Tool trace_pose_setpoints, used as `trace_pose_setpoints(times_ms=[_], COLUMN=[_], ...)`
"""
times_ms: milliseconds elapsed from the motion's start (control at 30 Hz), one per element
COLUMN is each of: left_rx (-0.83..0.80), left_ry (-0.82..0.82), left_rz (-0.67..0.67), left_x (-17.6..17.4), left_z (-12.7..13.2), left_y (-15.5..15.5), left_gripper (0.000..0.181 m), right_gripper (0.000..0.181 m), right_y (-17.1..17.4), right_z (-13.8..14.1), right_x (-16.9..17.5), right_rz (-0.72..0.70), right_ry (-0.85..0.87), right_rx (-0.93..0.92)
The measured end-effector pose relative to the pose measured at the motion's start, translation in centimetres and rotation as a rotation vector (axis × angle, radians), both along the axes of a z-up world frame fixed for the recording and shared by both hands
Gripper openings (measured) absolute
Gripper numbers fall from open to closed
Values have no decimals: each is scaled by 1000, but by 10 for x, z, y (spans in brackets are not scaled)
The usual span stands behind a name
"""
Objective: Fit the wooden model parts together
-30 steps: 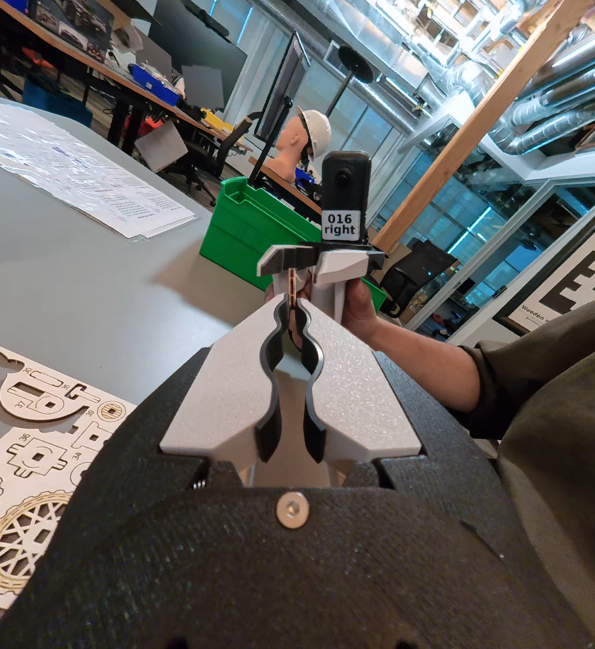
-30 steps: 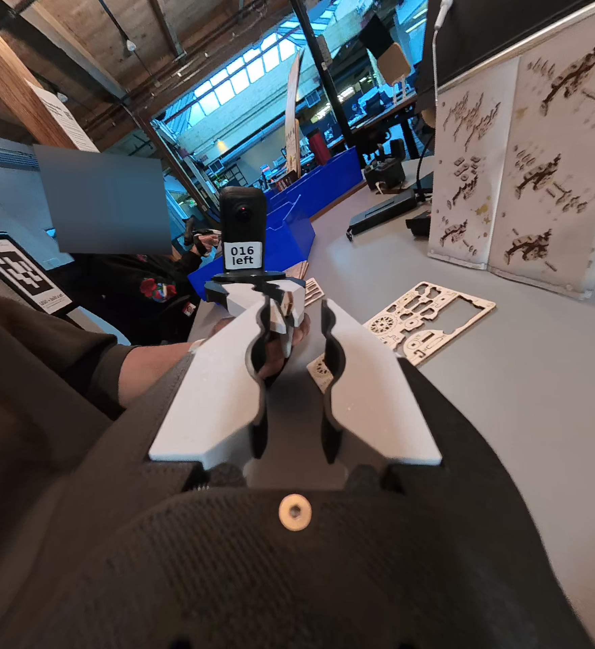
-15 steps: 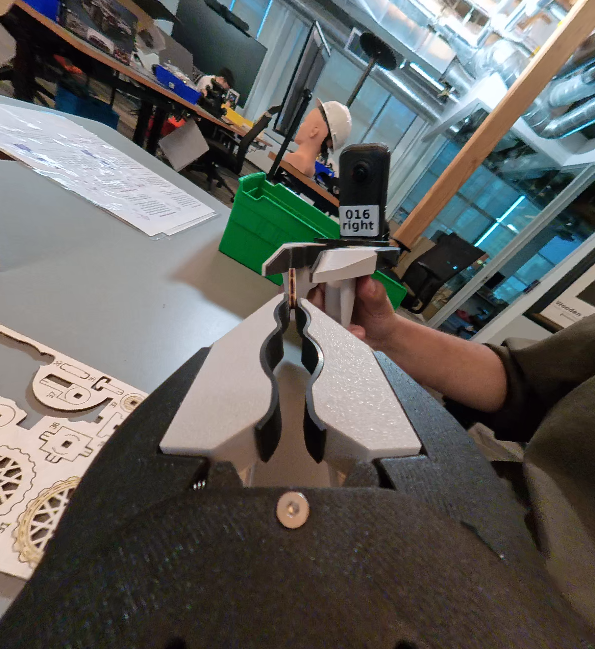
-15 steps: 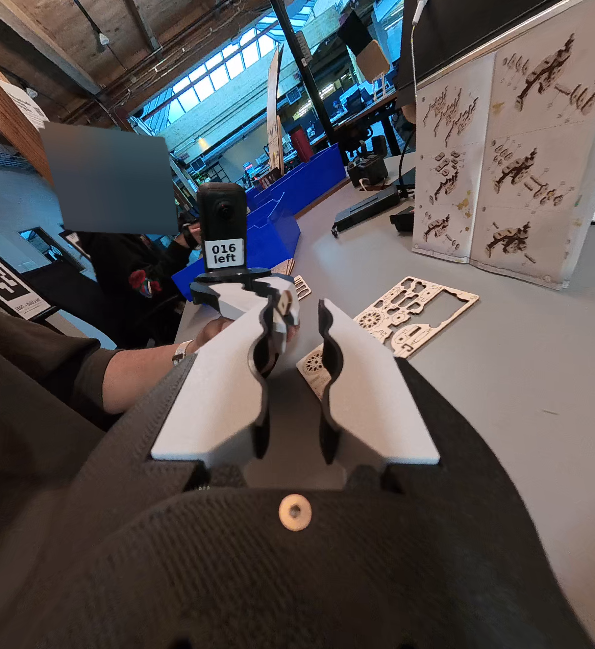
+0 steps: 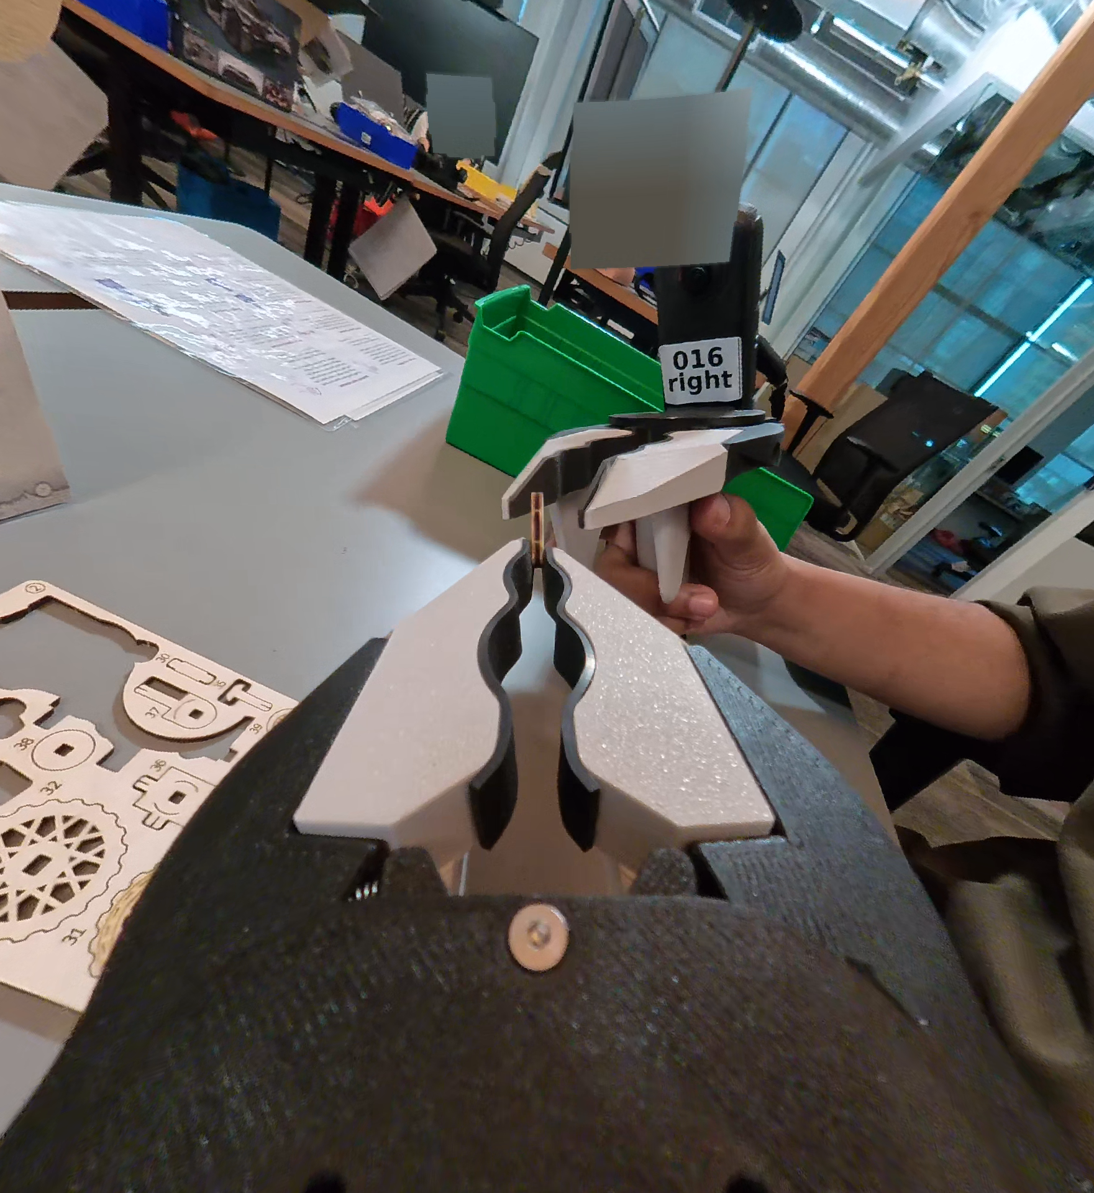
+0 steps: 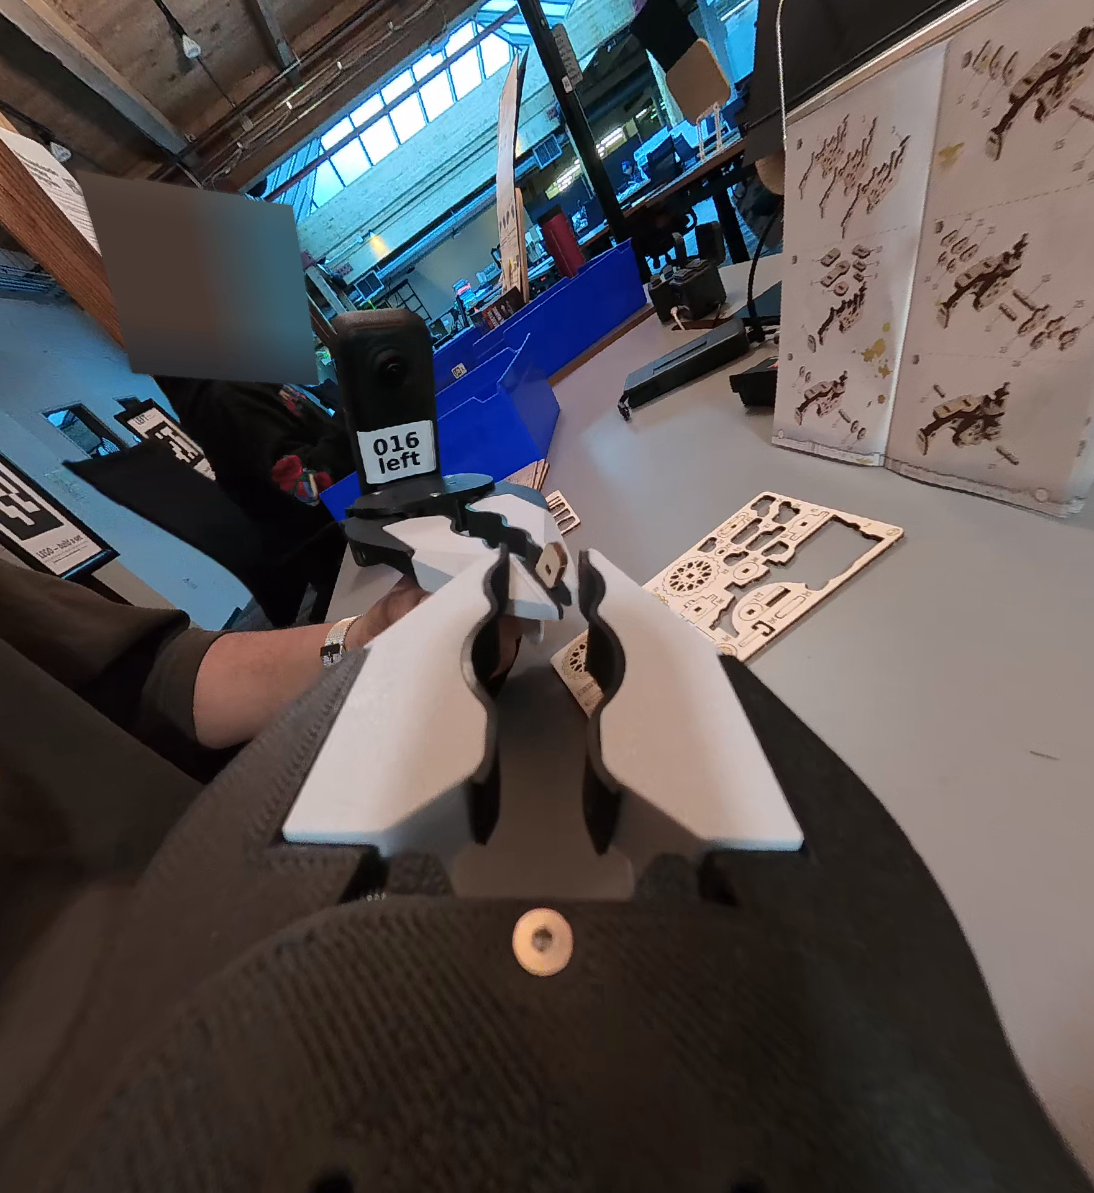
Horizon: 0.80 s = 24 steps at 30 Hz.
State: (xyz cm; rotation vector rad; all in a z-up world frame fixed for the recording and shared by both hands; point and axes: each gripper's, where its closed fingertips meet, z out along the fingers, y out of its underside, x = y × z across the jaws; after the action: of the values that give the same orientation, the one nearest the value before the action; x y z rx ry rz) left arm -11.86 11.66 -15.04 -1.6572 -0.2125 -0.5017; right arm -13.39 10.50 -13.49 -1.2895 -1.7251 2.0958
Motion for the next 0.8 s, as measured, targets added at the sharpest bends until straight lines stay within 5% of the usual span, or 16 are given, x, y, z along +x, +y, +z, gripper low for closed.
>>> trace_pose_setpoints(times_ms=[800], left_rx=[25], left_ry=[-100], left_rz=[-50], left_x=[3], left_z=[1], left_y=[0], left_gripper=[2], right_gripper=[0], right_y=[0], right_z=[1], right_x=[0], right_rz=[-5], right_ry=[6], right_rx=[-5])
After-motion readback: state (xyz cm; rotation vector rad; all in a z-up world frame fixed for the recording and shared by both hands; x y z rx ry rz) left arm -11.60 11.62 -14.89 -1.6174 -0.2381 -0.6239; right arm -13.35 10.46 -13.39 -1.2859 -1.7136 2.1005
